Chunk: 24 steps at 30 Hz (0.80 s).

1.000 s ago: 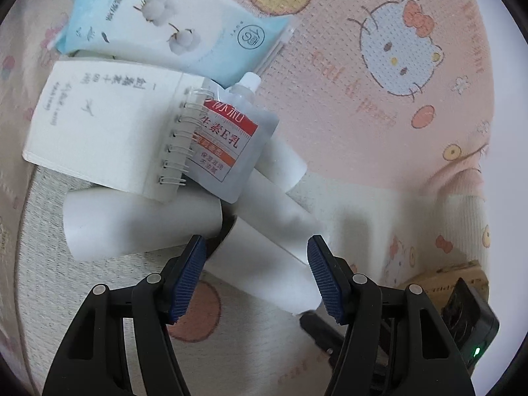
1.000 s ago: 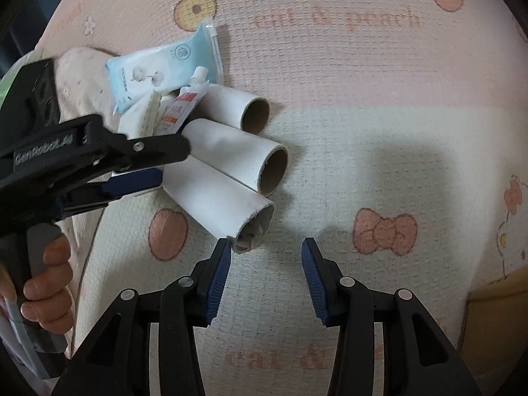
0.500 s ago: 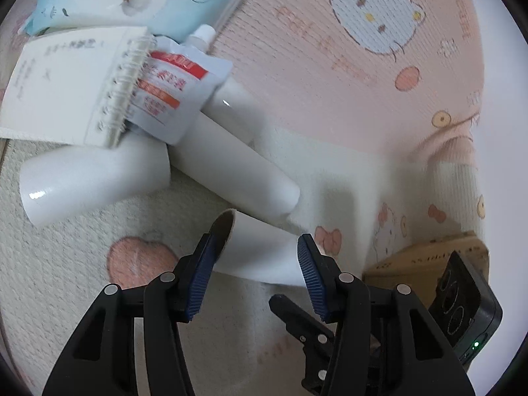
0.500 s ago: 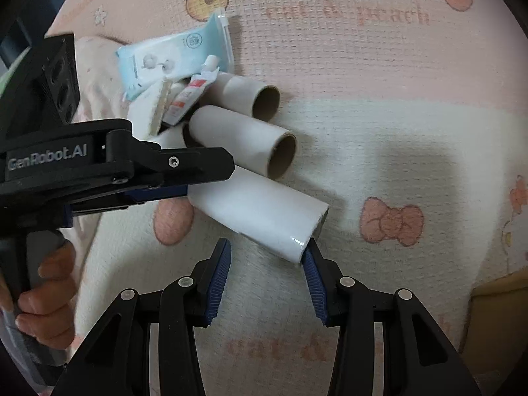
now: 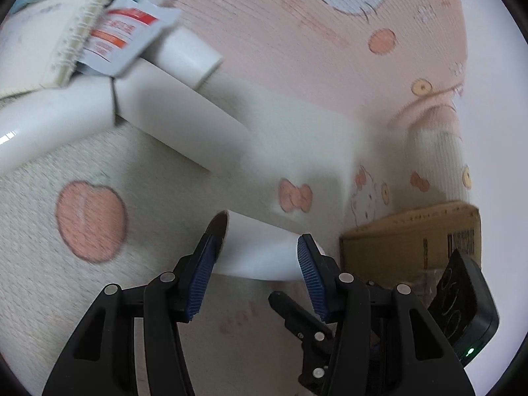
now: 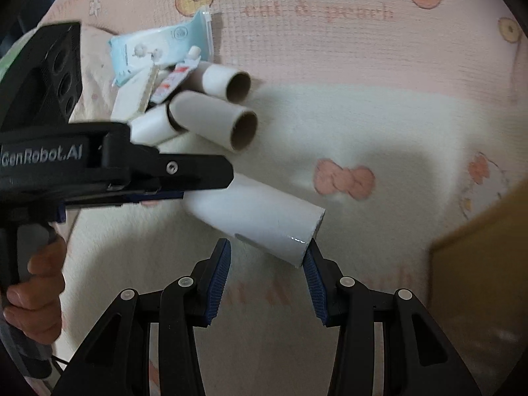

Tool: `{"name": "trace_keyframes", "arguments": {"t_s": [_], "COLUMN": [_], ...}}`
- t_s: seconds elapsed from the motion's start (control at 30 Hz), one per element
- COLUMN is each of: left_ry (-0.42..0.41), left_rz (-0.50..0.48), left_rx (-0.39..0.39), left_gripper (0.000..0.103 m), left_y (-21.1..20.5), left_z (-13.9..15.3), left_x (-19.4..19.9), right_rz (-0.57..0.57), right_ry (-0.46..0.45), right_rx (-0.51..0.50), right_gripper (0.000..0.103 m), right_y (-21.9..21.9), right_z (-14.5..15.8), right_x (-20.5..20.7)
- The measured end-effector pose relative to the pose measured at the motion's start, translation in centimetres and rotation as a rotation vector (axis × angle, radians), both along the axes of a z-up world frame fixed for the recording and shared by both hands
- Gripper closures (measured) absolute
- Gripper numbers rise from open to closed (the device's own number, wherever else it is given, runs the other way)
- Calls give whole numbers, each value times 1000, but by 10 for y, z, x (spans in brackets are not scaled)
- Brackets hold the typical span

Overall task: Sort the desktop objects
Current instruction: 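Close both grippers around the lying white paper tube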

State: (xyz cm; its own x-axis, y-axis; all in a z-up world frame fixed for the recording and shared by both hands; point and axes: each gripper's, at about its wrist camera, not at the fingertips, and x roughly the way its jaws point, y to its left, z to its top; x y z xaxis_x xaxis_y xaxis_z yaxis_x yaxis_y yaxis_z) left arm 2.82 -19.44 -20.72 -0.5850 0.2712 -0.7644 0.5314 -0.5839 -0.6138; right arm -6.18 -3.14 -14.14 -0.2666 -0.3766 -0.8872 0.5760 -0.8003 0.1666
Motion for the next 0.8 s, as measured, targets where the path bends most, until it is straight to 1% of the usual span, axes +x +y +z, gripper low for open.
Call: {"name": "trace_keyframes", "arguments": {"t_s": [0.1,0.23,0.33,0.4,0.43,0.53,0.57,0.63,0.7,0.73,0.8], "left_ry": [3,-1,-1,3,7,28,38,58,78,87,92], "left_rz": [-31,-69,-72,-68,-63,-44,-41,-39,-35,-26,-13], "left_rx": [9,-24,-53,-63,-68,-95,-109,-122,-125,-131,-127], "left_gripper": [47,47,47,47,47,47,47,47,47,47,47], "left_y": [10,23,27,28,29,32,33,36,39,41,43], "left_z": [0,2,3,3,3,3,3,2,1,0,-4], "left_x": [0,0,4,7,8,14,15,19,23,26,31], "right_rz": [2,18,25,3,-29,-128,-167,-187,-188,-179,-141], "right_ry": [0,11,45,74,70,3,23,42,55,63,77], "right_rx": [46,64,66,61,31,-111,-188,-266,-281,-278,-246], "right_gripper": [61,61,61,61,61,60,56,50,47,45,39], "right_y": [10,17,18,20,24,39,47,53,49,47,39], "right_z": [-1,-1,-4,-9,-12,-26,-28,-32,-33,-34,-32], "right_x": [12,25,30,31,30,26,28,32,34,35,35]}}
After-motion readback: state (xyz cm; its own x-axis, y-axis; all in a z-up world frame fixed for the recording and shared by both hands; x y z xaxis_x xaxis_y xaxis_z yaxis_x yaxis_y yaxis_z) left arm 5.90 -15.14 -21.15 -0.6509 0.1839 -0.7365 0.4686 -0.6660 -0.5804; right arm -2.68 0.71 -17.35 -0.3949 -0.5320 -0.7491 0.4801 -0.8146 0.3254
